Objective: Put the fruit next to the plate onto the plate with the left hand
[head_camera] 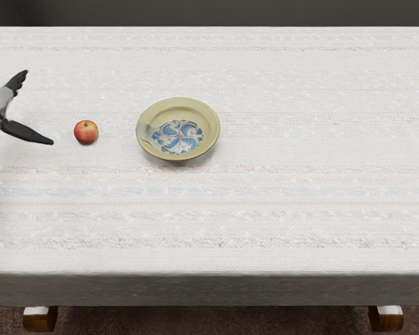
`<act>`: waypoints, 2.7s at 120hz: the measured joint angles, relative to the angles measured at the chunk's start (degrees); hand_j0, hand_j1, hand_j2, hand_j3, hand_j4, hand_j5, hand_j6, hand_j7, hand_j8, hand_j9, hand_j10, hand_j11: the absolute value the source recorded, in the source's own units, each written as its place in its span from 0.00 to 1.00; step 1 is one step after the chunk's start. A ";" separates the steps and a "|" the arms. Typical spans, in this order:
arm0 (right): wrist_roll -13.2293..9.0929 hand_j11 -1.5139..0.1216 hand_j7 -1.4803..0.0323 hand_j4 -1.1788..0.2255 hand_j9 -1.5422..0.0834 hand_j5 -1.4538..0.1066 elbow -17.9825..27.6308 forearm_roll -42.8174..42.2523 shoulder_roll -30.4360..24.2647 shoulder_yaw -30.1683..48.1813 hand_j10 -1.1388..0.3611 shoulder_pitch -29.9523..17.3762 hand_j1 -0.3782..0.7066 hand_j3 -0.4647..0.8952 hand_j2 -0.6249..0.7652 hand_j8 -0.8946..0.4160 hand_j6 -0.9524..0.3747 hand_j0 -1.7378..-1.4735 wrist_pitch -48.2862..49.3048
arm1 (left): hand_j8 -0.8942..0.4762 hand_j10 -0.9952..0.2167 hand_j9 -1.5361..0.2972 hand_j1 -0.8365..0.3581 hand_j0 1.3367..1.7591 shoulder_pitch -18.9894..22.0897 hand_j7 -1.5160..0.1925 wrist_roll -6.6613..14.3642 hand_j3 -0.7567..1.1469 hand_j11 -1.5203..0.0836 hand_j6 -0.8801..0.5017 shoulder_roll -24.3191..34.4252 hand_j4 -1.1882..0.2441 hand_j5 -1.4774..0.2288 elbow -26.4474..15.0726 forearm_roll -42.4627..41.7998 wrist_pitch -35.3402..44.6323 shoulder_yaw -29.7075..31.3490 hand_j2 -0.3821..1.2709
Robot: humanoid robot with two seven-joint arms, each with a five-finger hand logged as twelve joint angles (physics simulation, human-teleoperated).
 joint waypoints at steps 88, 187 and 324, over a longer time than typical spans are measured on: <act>0.00 0.93 0.98 0.84 0.95 0.93 -0.08 0.00 0.00 -0.05 0.76 0.10 0.03 0.34 0.45 0.68 0.72 0.30 0.00 | 0.63 0.80 0.82 0.97 0.76 -18.42 0.87 0.00 0.40 0.93 0.62 -1.20 0.81 0.85 -4.77 23.12 0.39 28.19 0.24; 0.00 0.93 0.98 0.84 0.95 0.93 -0.08 0.00 0.00 -0.05 0.76 0.10 0.03 0.34 0.45 0.68 0.72 0.30 0.00 | 0.50 0.65 0.69 0.79 0.76 -22.74 0.73 0.00 0.40 0.78 0.48 -6.72 0.68 0.71 -6.08 40.63 3.92 44.83 0.26; 0.00 0.93 0.98 0.84 0.95 0.93 -0.08 0.00 0.00 -0.05 0.76 0.10 0.03 0.34 0.45 0.68 0.72 0.30 0.00 | 0.28 0.40 0.47 0.49 0.76 -20.21 0.50 0.03 0.40 0.53 0.29 -8.22 0.47 0.47 -1.43 42.20 4.18 46.14 0.29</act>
